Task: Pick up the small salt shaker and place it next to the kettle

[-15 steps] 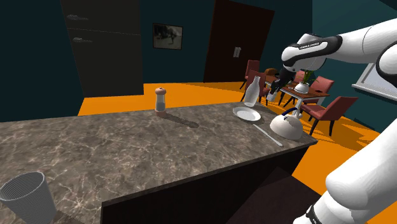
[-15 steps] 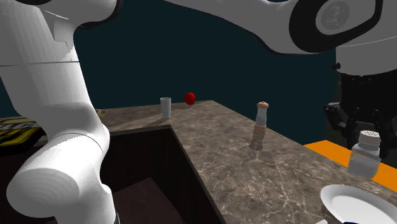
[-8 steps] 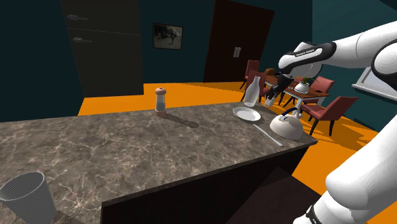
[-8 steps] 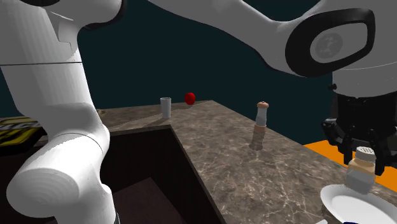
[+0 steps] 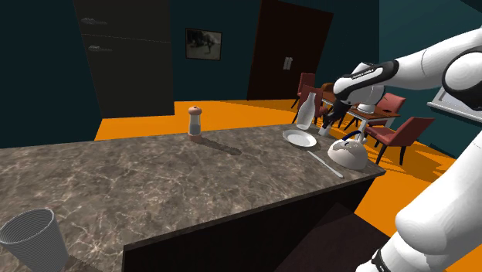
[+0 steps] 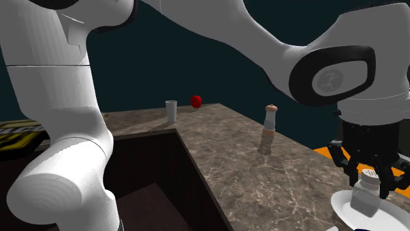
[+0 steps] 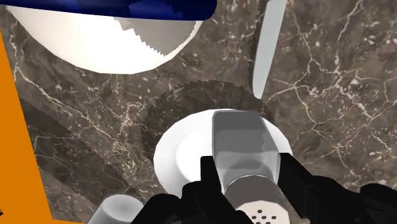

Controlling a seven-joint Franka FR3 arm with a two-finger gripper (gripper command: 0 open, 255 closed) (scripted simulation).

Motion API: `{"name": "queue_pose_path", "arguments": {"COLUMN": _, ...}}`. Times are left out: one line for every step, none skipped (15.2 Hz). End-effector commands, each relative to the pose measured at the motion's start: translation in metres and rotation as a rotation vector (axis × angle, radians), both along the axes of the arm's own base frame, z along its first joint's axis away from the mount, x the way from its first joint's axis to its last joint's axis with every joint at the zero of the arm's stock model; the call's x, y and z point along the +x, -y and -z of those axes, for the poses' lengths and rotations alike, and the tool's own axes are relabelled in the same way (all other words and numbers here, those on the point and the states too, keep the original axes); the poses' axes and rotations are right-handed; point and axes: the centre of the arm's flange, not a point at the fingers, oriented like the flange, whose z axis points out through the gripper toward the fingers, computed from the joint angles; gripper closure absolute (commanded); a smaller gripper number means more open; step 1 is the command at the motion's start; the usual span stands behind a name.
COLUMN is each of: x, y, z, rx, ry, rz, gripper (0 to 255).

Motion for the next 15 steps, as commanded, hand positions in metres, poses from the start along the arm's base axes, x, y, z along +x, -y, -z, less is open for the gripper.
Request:
{"name": "queue_pose_path", "arguments": {"x": 0.000, "y": 0.001, "z": 0.010, "rx": 0.000, "ry": 0.000, "rz": 0.000, "gripper": 255}}
{"name": "queue_pose_path", "arguments": {"x": 0.000, "y": 0.001, "z": 0.015, "rx": 0.000, "ry": 0.000, "rz": 0.000, "gripper": 255}}
{"name": "queue_pose_path", "arguments": {"x": 0.000, "y": 0.001, "z": 0.021, "rx": 0.000, "ry": 0.000, "rz": 0.000, "gripper": 255}}
{"name": "queue_pose_path", "arguments": {"x": 0.000, "y": 0.001, "z": 0.026, "rx": 0.000, "ry": 0.000, "rz": 0.000, "gripper": 255}}
{"name": "queue_pose_path", "arguments": {"x": 0.000, "y": 0.001, "z": 0.031, "rx": 0.000, "ry": 0.000, "rz": 0.000, "gripper": 255}}
{"name": "queue_pose_path", "arguments": {"x": 0.000, "y": 0.001, "z": 0.036, "rx": 0.000, "ry": 0.000, "rz": 0.000, "gripper": 255}}
{"name": "queue_pose_path", "arguments": {"x": 0.000, "y": 0.001, "z": 0.042, "rx": 0.000, "ry": 0.000, "rz": 0.000, "gripper": 255}}
{"name": "queue_pose_path", "arguments": {"x": 0.000, "y": 0.001, "z": 0.047, "rx": 0.000, "ry": 0.000, "rz": 0.000, "gripper": 255}}
{"name": "queue_pose_path", "arguments": {"x": 0.000, "y": 0.001, "z": 0.052, "rx": 0.000, "ry": 0.000, "rz": 0.000, "gripper": 255}}
{"name": "queue_pose_path", "arguments": {"x": 0.000, "y": 0.001, "z": 0.058, "rx": 0.000, "ry": 0.000, "rz": 0.000, "gripper": 255}}
{"name": "queue_pose_path", "arguments": {"x": 0.000, "y": 0.001, "z": 0.063, "rx": 0.000, "ry": 0.000, "rz": 0.000, "gripper": 255}}
{"name": "queue_pose_path", "arguments": {"x": 0.000, "y": 0.001, "z": 0.068, "rx": 0.000, "ry": 0.000, "rz": 0.000, "gripper": 255}}
{"name": "queue_pose_path", "arguments": {"x": 0.000, "y": 0.001, "z": 0.073, "rx": 0.000, "ry": 0.000, "rz": 0.000, "gripper": 255}}
{"name": "queue_pose_path", "arguments": {"x": 0.000, "y": 0.001, "z": 0.079, "rx": 0.000, "ry": 0.000, "rz": 0.000, "gripper": 255}}
{"name": "queue_pose_path", "arguments": {"x": 0.000, "y": 0.001, "z": 0.084, "rx": 0.000, "ry": 0.000, "rz": 0.000, "gripper": 255}}
